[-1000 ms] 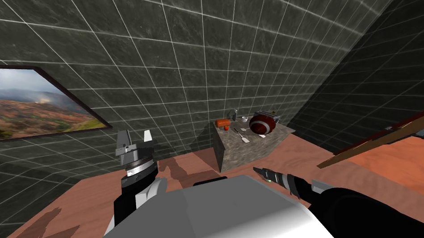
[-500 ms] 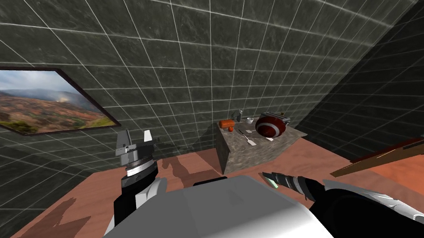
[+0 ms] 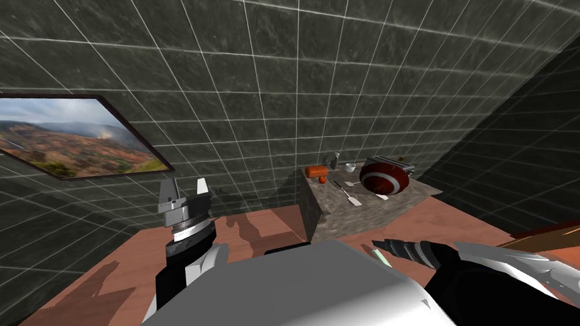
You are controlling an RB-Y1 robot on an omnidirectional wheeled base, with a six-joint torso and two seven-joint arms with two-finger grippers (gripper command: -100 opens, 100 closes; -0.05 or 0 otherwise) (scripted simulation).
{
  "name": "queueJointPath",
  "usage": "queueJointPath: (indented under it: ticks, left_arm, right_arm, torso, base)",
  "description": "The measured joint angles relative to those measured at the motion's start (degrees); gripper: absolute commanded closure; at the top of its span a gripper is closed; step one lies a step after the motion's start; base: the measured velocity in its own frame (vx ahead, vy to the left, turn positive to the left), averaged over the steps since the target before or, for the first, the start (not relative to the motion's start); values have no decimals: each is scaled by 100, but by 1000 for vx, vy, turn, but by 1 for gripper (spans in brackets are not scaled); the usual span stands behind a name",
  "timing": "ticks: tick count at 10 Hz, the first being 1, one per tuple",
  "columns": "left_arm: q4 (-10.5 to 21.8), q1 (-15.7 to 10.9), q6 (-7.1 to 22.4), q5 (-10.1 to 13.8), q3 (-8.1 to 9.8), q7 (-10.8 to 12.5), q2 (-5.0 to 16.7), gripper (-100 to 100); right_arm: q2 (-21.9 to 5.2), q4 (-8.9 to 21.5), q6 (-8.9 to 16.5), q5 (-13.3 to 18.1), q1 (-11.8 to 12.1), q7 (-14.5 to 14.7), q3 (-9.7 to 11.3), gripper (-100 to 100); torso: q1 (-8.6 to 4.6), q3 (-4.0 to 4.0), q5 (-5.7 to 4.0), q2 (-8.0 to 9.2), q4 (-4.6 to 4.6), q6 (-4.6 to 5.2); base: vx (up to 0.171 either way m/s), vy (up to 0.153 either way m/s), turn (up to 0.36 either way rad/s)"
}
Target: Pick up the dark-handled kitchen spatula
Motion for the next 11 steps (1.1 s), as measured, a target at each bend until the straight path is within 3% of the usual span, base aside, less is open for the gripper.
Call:
queueJointPath:
  ticks: [3,5,7,8,11]
  left_arm:
    - [0,0,0,0,0,0,0,0]
    - [0,1,0,0,1,0,1,0]
    - [0,1,0,0,1,0,1,0]
    - [0,2,0,0,1,0,1,0]
    - [-1,2,-1,0,1,0,1,0]
  right_arm:
    - [-426,203,112,-38,93,-82,66,-100]
    - [-754,399,189,-38,35,-203,203,-100]
    - [-1006,527,237,-110,170,-221,153,-100]
    - [-1111,525,278,-166,256,-215,97,-100]
    - [-1189,595,339,-115,88,-299,234,-100]
  torso:
    - [-7,-5,-2,-8,-2,0]
    - [-18,-28,-5,-49,-11,-3]
    - [-24,-28,-7,-48,-12,-2]
    - [-22,-31,-7,-53,-13,-2]
    - [-30,-39,-9,-64,-16,-1]
  base:
    - [110,24,74]
    - [214,-4,116]
    - [196,-17,124]
    - [237,-40,116]
    - [237,-40,126]
